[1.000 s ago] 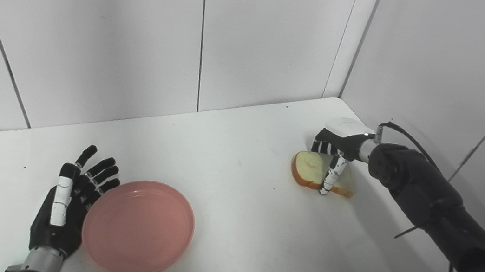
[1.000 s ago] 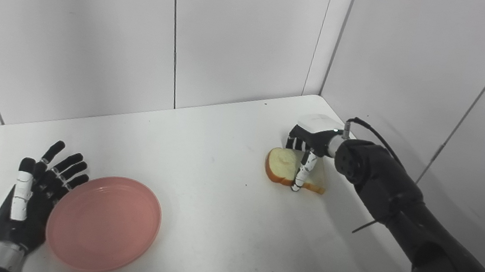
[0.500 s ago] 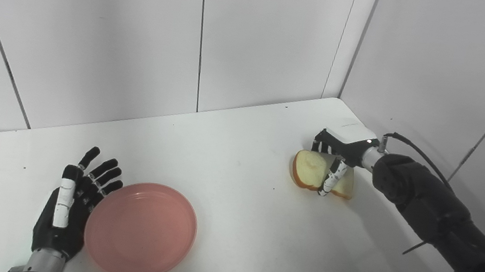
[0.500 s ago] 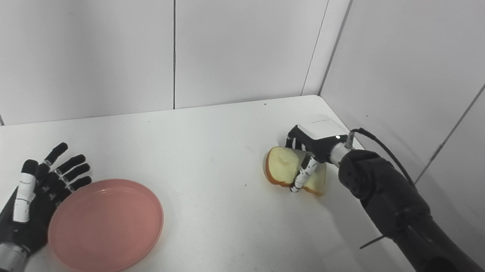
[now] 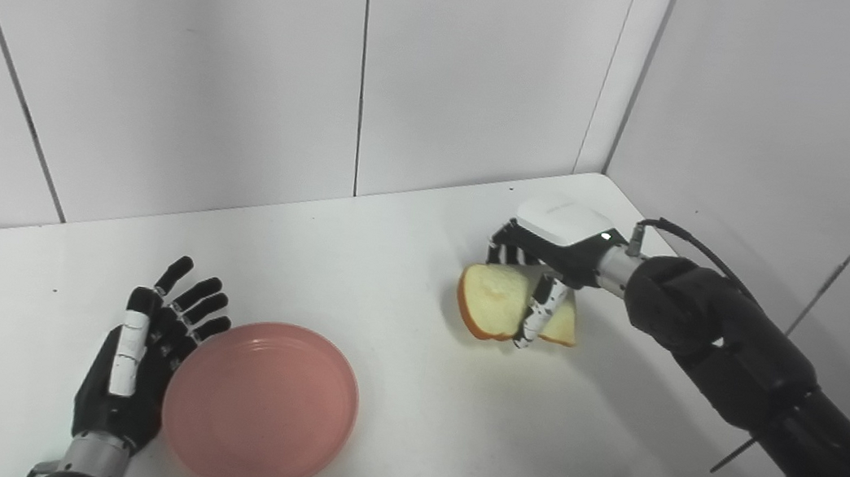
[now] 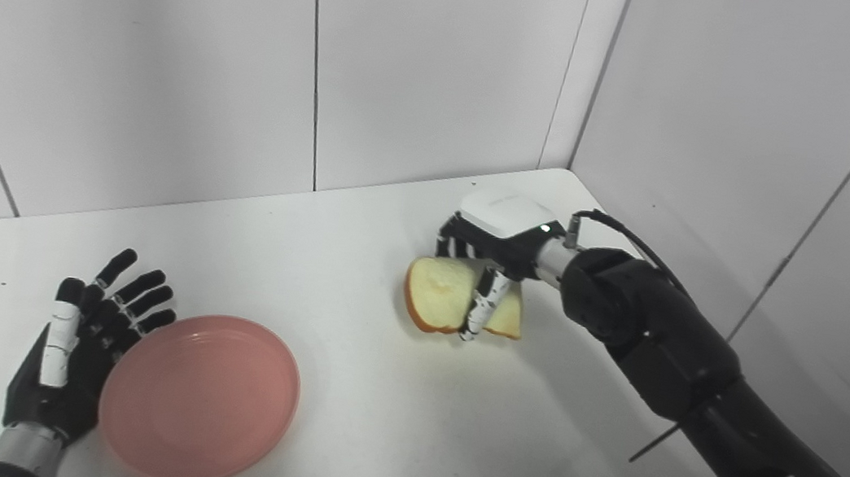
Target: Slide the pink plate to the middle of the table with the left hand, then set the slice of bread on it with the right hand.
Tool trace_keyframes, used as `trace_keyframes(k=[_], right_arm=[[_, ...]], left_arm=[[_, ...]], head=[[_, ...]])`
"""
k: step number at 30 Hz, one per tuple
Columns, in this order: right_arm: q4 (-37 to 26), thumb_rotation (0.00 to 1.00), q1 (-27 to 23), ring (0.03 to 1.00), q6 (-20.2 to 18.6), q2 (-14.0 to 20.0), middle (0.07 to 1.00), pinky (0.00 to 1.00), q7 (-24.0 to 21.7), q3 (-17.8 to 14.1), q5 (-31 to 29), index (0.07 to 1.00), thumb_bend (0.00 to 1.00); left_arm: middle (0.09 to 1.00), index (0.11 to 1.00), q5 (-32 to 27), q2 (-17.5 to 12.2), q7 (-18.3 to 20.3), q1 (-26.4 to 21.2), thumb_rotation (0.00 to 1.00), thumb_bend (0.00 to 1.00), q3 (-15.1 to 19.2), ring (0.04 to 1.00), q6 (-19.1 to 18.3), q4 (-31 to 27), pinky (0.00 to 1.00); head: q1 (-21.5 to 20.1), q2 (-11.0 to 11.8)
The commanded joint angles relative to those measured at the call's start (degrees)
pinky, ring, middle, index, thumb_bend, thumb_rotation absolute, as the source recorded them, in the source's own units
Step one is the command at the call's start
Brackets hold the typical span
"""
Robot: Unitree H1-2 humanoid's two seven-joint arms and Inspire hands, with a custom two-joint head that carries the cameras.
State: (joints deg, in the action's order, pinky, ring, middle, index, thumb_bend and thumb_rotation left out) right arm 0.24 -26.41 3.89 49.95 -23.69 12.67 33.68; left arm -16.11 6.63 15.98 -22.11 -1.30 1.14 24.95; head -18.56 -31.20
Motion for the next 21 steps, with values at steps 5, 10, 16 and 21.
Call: trace_keyframes(k=[5, 10, 16, 21], right_arm=[[-7.1, 0.01, -4.0, 0.372, 0.3, -1.0, 0.479, 0.31, -4.1, -0.7, -0.9, 0.479, 0.53], [-10.5, 0.01, -4.2, 0.358, 1.1, -2.8, 0.475, 0.29, -6.2, -1.4, -2.4, 0.482, 0.53], [-13.1, 0.01, -4.1, 0.366, 1.1, -5.2, 0.477, 0.29, -7.8, -1.1, -2.6, 0.482, 0.53], [-14.3, 0.01, -3.7, 0.365, 0.9, -6.5, 0.473, 0.29, -9.2, -0.7, -2.9, 0.486, 0.53]], left_arm=[[0.771, 0.875, 1.7, 2.3, -2.5, 3.2, 0.78, 0.89, -1.3, 0.777, -3.7, 1.8, 0.74], [0.773, 0.878, 2.7, 3.5, -3.7, 2.8, 0.79, 0.90, -1.9, 0.778, -3.6, 2.2, 0.76], [0.758, 0.858, 4.1, 5.0, -4.8, 2.0, 0.80, 0.89, -2.3, 0.755, -3.0, 3.2, 0.70], [0.765, 0.845, 5.1, 6.1, -5.8, 1.5, 0.81, 0.90, -2.7, 0.755, -2.6, 3.9, 0.72]], head=[[5.0, -1.7], [9.8, -3.1], [14.3, -4.3], [17.1, -4.8]])
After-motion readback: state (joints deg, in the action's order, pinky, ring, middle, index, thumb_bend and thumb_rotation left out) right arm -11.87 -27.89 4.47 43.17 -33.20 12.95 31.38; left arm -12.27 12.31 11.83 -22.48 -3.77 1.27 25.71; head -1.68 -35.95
